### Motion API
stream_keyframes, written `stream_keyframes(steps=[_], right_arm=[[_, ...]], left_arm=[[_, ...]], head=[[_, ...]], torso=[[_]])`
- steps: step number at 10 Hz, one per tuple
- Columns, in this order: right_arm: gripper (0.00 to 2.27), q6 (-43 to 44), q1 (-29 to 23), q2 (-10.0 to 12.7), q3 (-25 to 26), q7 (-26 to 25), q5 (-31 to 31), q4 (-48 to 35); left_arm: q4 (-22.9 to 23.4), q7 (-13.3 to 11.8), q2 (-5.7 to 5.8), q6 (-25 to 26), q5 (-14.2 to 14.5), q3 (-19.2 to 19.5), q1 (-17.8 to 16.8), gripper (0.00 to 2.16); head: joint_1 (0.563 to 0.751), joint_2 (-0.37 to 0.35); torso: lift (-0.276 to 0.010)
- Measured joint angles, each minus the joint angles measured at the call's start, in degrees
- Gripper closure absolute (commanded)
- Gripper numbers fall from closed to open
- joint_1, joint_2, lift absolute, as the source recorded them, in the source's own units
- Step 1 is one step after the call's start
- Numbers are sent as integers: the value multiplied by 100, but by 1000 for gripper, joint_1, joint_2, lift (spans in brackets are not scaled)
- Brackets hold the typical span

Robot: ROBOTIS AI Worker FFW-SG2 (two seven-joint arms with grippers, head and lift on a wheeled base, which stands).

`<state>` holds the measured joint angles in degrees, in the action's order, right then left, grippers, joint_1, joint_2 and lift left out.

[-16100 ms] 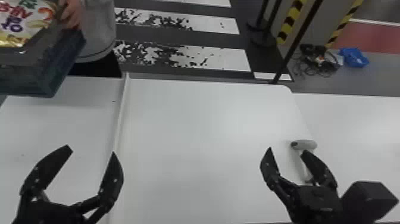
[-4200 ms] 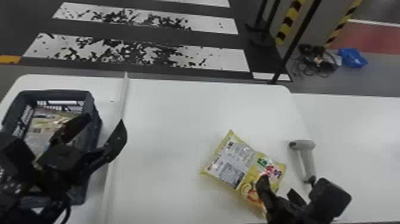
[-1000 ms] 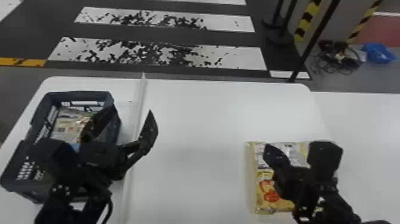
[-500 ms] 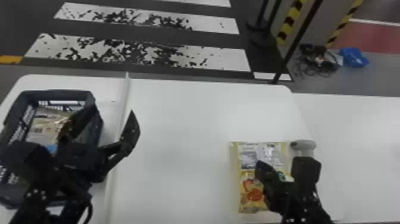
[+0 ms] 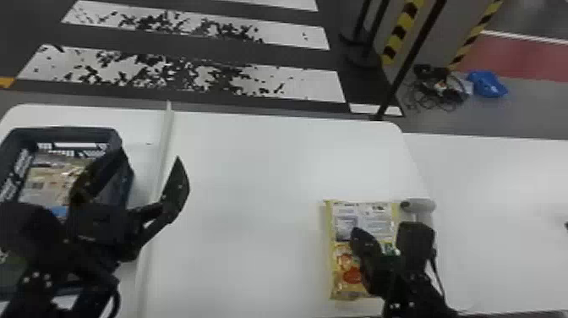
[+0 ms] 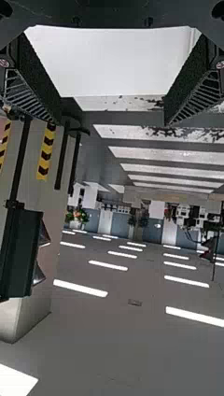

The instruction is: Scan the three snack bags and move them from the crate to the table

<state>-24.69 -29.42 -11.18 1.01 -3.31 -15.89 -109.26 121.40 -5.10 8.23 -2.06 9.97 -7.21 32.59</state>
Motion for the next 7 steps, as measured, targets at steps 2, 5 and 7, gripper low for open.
stream_keyframes(steps=[2, 5, 7], right_arm=[[2240, 46, 201, 4, -139, 24, -33, 229], [2240, 53, 373, 11, -321, 59, -43, 372], [2240, 145, 397, 18, -378, 176, -53, 385]], left_arm=[[-35, 9, 2, -53, -21, -3, 6, 63], [-64, 9, 10, -177, -22, 25, 59, 63], [-101, 15, 18, -216, -29, 27, 74, 63]], head=[[695, -158], [695, -122], [695, -109]], torso=[[-62], [-62], [-62]])
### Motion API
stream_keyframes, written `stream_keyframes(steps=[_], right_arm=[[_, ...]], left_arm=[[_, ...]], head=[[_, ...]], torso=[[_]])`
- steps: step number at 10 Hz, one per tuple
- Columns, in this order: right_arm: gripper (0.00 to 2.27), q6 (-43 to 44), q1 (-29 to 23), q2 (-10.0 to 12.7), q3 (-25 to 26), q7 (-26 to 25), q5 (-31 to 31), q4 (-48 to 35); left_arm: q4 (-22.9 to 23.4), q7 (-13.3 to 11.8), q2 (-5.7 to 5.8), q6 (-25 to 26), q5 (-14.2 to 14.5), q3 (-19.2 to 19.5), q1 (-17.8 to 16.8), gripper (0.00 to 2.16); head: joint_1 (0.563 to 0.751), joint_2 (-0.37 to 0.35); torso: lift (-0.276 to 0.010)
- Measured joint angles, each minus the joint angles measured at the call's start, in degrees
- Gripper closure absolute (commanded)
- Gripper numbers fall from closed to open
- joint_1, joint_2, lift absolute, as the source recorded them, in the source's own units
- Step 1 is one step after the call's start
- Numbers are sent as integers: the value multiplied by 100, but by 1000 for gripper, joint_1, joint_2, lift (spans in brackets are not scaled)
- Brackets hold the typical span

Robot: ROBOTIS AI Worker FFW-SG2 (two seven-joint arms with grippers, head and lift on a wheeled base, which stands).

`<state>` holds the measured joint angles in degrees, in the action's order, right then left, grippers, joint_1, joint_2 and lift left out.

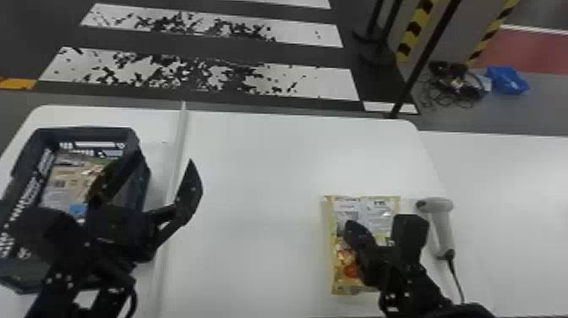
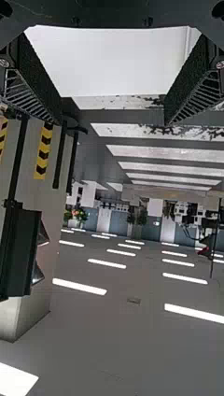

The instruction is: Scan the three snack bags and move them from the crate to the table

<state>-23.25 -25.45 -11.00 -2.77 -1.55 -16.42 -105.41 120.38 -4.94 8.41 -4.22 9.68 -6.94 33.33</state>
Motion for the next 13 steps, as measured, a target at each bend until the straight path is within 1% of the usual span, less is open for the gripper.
stream_keyframes(steps=[2, 3, 4, 5, 6, 7, 8, 10, 11, 12, 13], right_arm=[[2240, -21, 23, 9, -9, 24, -17, -51], [2189, -59, -114, 10, 17, -3, -36, -295], [1565, -70, -354, 9, 100, 5, -112, -727], [184, -271, -662, 4, 259, 55, -242, -1380], [-2, -667, -908, 1, 498, 170, -325, -2020], [-2, -843, -998, -4, 715, 191, -326, -2271], [16, -898, -973, -12, 1008, 231, -295, -2224], [43, -788, -731, -18, 1619, 465, -282, -1624], [43, -547, -628, -43, 1856, 577, -266, -1262], [46, -198, -567, -121, 1988, 599, -219, -902], [46, 58, -491, -221, 2038, 596, -120, -568]], left_arm=[[-5, 23, 4, -3, -27, 0, 25, 63], [-6, 32, 4, -24, -35, 0, 34, 63], [-3, 38, 4, -54, -36, 0, 39, 63], [20, 47, 3, -93, -37, 1, 40, 63], [42, 61, 3, -120, -37, -10, 25, 63], [66, 64, 3, -125, -37, -15, 12, 63], [102, 65, 7, -104, -29, -4, 11, 63], [138, 65, 12, 88, 10, 12, -21, 63], [142, 90, 9, 180, 15, -4, -50, 63], [139, 99, 4, 198, 16, -20, -65, 63], [114, 104, 3, 194, 16, -25, -71, 63]], head=[[695, -100], [695, -97], [695, -97], [695, -94], [695, -96], [695, -119], [695, -139], [695, -235], [695, -275], [695, -317], [695, -331]], torso=[[-62], [-62], [-62], [-62], [-62], [-62], [-62], [-62], [-62], [-62], [-62]])
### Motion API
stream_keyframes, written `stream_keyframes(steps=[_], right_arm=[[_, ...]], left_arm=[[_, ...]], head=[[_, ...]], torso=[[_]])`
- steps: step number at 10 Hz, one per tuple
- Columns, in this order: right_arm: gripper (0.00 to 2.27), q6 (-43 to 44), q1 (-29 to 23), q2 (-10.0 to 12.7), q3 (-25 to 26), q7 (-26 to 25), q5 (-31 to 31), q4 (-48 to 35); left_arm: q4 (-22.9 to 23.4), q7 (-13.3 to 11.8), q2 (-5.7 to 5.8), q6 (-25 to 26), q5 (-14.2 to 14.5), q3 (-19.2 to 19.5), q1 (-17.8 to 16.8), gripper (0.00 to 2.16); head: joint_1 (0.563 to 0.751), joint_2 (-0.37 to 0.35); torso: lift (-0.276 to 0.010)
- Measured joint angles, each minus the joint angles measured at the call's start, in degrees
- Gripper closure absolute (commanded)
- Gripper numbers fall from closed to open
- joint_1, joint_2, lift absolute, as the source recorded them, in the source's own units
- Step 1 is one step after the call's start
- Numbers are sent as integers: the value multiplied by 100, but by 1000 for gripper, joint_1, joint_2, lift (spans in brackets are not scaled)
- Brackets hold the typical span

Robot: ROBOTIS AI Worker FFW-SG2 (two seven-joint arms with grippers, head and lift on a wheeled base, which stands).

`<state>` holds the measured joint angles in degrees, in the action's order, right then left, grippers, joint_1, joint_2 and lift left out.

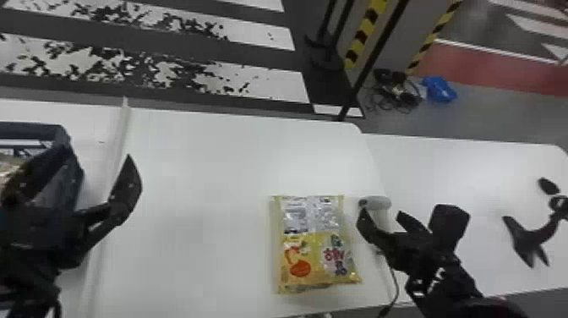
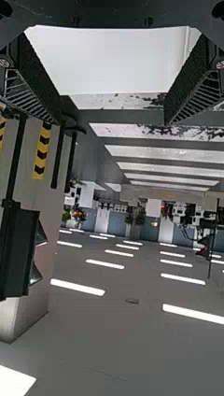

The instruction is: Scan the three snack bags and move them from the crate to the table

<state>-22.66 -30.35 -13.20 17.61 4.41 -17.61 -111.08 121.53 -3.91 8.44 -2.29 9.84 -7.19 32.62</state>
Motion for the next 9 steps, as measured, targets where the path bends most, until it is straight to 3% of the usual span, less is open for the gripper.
stream_keyframes(steps=[4, 5, 6, 7, 9], right_arm=[[90, 177, 787, -397, 3, 539, 286, 1528], [360, 178, 1001, -474, -2, 673, 345, 1873], [1372, 132, 1179, -546, -3, 786, 402, 2149], [2118, -29, 1285, -621, -3, 907, 427, 2297], [2240, -349, 1382, -682, -3, 1149, 451, 2367]], left_arm=[[-60, -3, 24, 0, -48, 7, 46, 63], [-72, -5, 51, 21, -57, 2, 52, 63], [-76, -5, 76, 52, -65, -1, 59, 63], [-73, -5, 91, 75, -73, -7, 67, 63], [-63, -5, 97, 160, -93, -40, 49, 63]], head=[[695, -350], [695, -350], [695, -350], [695, -350], [695, -350]], torso=[[-62], [-62], [-62], [-62], [-62]])
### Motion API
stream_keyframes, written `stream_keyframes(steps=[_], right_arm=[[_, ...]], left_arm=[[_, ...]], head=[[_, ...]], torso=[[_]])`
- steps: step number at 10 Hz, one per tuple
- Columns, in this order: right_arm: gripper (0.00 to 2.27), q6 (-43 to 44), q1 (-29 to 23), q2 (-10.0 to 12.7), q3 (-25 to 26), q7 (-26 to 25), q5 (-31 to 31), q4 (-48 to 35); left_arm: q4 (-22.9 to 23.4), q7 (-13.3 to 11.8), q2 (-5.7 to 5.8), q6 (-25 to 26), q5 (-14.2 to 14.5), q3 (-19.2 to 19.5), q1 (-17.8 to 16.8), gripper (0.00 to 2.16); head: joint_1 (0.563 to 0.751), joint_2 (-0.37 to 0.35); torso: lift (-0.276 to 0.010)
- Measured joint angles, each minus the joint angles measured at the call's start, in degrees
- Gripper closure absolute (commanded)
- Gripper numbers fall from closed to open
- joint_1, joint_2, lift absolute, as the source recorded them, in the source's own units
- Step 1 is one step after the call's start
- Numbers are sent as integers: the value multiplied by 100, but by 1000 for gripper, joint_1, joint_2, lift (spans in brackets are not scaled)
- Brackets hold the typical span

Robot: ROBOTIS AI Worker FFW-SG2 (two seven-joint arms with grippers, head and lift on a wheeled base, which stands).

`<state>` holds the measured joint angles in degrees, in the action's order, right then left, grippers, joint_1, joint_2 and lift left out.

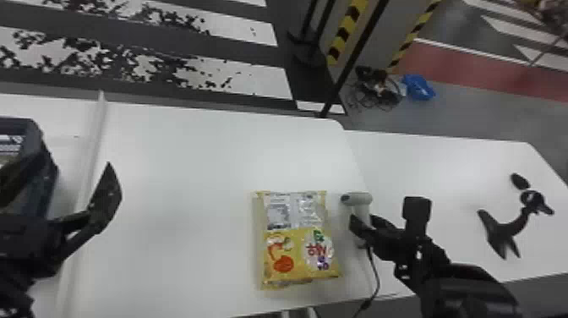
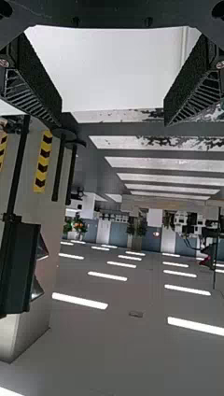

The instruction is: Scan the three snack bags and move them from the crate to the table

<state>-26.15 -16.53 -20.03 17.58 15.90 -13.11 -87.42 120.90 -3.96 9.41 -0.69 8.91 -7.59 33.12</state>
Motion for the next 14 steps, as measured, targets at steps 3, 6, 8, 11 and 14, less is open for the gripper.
stream_keyframes(steps=[3, 6, 8, 11, 14], right_arm=[[2240, 111, -34, 4, 9, 6, 6, 25], [2240, 225, -525, 140, 369, -234, -376, -764], [2240, -158, -1137, 348, 815, -258, -841, -1992], [2240, -955, -1682, 699, 1014, -177, -1291, -3354], [2240, -1413, -1710, 829, 660, -339, -1186, -3698]], left_arm=[[0, 0, 8, 66, -56, -49, -24, 63], [0, 0, 9, 65, -60, -61, -11, 63], [4, 0, 10, 65, -85, -120, -14, 63], [28, 9, 17, 50, -136, -168, 19, 63], [35, 9, 27, 5, -153, -173, 52, 63]], head=[[695, -350], [695, -350], [695, -350], [695, -350], [695, -347]], torso=[[-62], [-62], [-62], [-62], [-62]])
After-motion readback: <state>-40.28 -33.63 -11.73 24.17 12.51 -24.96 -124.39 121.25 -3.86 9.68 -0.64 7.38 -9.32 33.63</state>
